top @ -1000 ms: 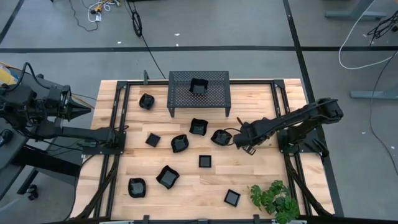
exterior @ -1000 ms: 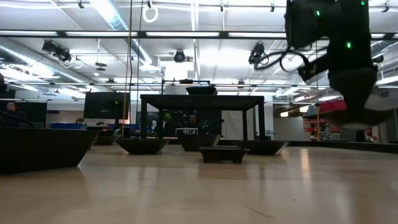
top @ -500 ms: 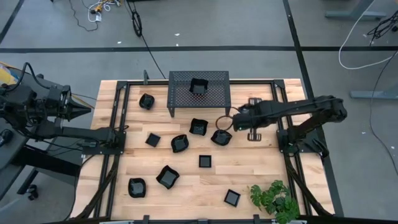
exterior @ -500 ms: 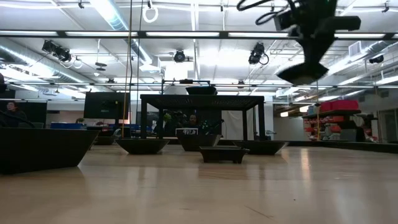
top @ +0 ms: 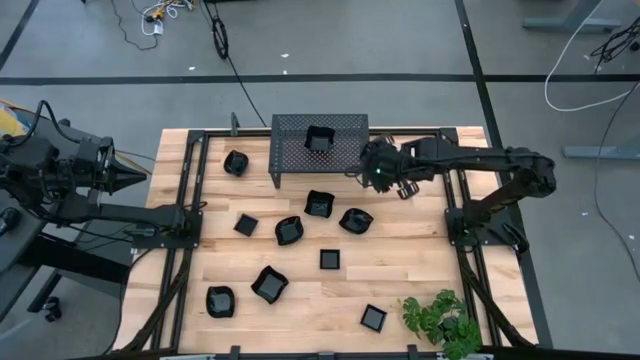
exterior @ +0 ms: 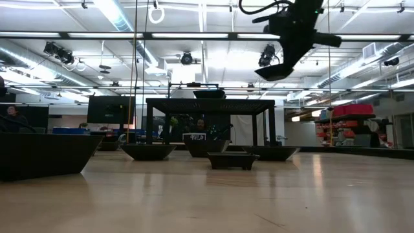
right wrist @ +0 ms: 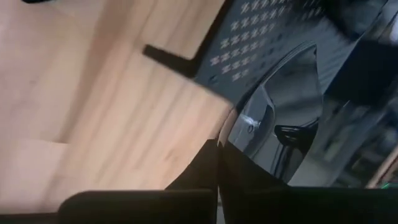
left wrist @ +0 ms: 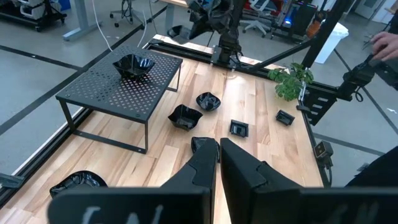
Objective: Pick & Place Mini shaped plates
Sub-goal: Put the leaf shaped plate on the shelf, then stack the leaf shaped plate on top of the other leaf shaped plate on the shelf
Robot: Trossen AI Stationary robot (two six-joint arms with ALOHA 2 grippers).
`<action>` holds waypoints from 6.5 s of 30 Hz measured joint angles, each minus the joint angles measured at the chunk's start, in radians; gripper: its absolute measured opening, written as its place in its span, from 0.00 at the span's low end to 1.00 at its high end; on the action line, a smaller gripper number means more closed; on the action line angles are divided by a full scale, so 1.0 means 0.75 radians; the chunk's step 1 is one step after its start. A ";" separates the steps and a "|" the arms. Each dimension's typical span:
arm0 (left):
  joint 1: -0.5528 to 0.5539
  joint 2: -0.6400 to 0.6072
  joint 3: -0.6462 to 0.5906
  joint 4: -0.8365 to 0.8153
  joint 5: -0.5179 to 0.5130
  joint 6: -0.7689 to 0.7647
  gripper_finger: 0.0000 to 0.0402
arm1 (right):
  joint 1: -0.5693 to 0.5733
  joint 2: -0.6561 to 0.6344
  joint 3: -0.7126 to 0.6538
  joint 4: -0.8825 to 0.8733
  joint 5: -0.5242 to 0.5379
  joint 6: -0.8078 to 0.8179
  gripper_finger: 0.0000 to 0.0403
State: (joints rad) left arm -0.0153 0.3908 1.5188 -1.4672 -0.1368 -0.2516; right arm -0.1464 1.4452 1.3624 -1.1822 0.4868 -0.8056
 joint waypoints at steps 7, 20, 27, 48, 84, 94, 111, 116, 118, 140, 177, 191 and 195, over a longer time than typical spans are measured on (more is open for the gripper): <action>0.000 0.000 0.000 0.000 0.000 0.000 0.06 | -0.111 0.000 0.000 0.136 -0.011 -0.551 0.00; 0.000 0.000 0.000 0.000 0.000 0.000 0.06 | -0.321 0.001 -0.094 0.451 -0.288 -0.948 0.00; 0.000 0.000 0.000 0.000 0.000 0.000 0.06 | -0.386 0.003 -0.219 0.581 -0.304 -1.045 0.00; 0.000 0.001 0.000 0.000 0.000 0.000 0.06 | -0.418 0.055 -0.242 0.650 -0.430 -0.993 0.01; 0.000 0.001 0.000 0.000 0.000 0.000 0.06 | -0.471 0.127 -0.242 0.780 -0.425 -0.893 0.00; 0.000 0.001 0.000 0.000 0.000 0.000 0.06 | -0.488 0.114 -0.242 0.745 -0.471 -1.017 0.00; 0.000 0.001 0.000 0.000 0.000 0.000 0.06 | -0.596 0.031 -0.242 0.743 -0.675 -1.234 0.00; 0.000 0.001 0.000 0.000 0.000 0.000 0.06 | -0.596 0.031 -0.242 0.743 -0.689 -1.275 0.00; 0.000 0.001 0.000 0.000 0.000 0.000 0.06 | -0.596 0.031 -0.242 0.743 -0.711 -1.275 0.00; 0.000 0.001 0.000 0.000 0.000 0.000 0.06 | -0.572 0.032 -0.352 0.863 -0.730 -1.241 0.00; 0.000 0.001 0.000 0.000 -0.001 0.000 0.06 | -0.575 0.029 -0.352 0.897 -0.624 -1.132 0.34; 0.000 0.000 0.000 0.000 0.000 0.000 0.06 | -0.548 -0.165 -0.352 0.892 -0.620 -0.695 0.39; 0.000 0.000 0.000 0.000 0.000 0.000 0.06 | -0.442 -0.237 -0.352 0.889 -0.625 -0.287 0.39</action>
State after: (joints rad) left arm -0.0154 0.3908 1.5188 -1.4670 -0.1371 -0.2516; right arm -0.4782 1.2677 1.0981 -0.5151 0.0184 -1.0206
